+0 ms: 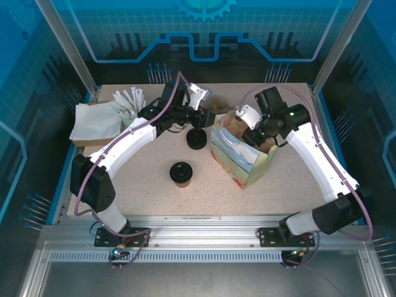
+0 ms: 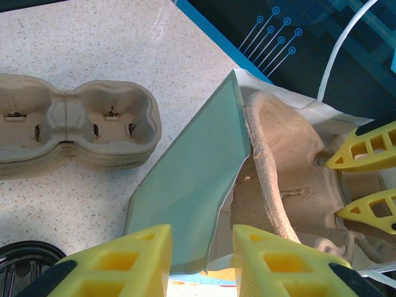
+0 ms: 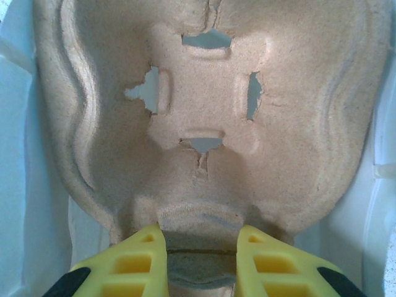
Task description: Pack the takeout coffee
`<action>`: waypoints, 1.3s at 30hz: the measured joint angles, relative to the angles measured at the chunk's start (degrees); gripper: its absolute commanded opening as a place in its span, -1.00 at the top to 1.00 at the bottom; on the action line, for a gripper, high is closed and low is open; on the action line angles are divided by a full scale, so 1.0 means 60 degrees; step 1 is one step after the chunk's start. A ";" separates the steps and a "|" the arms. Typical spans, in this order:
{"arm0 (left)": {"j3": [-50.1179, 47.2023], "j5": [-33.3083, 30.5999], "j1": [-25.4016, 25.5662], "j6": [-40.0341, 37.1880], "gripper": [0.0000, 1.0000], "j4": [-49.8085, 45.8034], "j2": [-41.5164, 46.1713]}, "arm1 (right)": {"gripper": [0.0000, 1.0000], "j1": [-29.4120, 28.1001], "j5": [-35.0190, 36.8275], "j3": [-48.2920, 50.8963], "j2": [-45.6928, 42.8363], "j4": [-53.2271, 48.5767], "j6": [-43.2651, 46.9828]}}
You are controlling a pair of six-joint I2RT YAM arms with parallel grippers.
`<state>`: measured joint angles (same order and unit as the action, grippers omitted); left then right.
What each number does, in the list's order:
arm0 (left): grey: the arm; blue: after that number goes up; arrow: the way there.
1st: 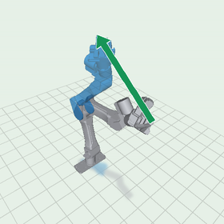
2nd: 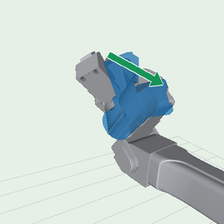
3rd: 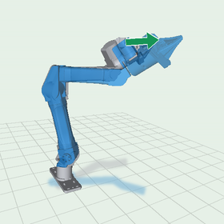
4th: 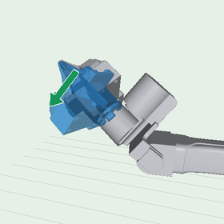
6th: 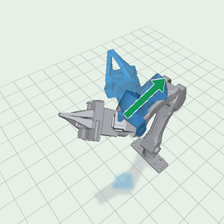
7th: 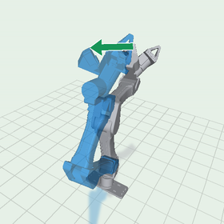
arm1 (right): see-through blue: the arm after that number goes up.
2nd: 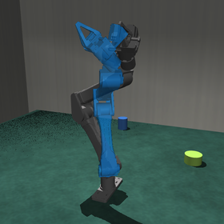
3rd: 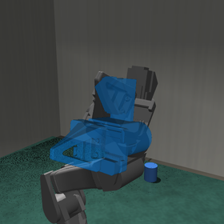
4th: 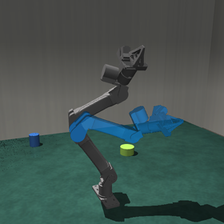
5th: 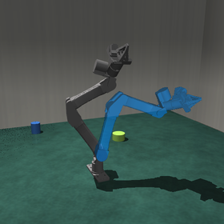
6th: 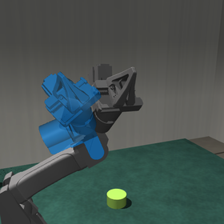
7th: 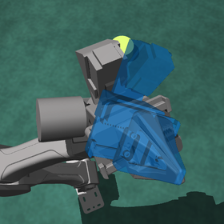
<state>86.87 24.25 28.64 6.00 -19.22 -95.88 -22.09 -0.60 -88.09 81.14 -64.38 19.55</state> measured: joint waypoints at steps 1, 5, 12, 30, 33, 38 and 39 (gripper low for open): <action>0.0000 0.0000 0.0000 0.0000 0.35 0.0000 0.0000 | 0.53 0.0000 -0.0011 0.0011 -0.0007 0.0015 0.0004; 0.0000 -0.0004 -0.0007 0.0000 0.35 0.0000 0.0000 | 0.53 0.0004 -0.0124 0.0069 -0.0066 0.0058 0.0000; 0.0000 -0.0004 -0.0015 0.0000 0.34 0.0004 0.0000 | 0.53 0.0120 -0.0532 0.0237 -0.0299 0.0102 0.0004; 0.0000 -0.0007 -0.0018 -0.0018 0.28 0.0004 0.0000 | 0.53 0.0149 -0.0688 0.0594 -0.0470 0.0270 -0.0004; -0.0004 -0.0007 -0.0025 -0.0022 0.23 0.0007 0.0000 | 0.53 0.0146 -0.0692 0.0594 -0.0463 0.0270 -0.0004; -0.0055 0.0004 -0.0073 -0.0029 0.09 0.0040 0.0000 | 0.53 0.0146 -0.0739 0.0594 -0.0459 0.0270 -0.0007; -0.0055 0.0007 -0.0080 -0.0029 0.07 0.0040 0.0000 | 0.53 0.0146 -0.0739 0.0594 -0.0459 0.0270 -0.0007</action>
<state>86.54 24.29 28.16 5.82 -18.98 -95.88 -21.21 -5.04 -84.53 78.39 -62.76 19.51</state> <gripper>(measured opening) 0.450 0.237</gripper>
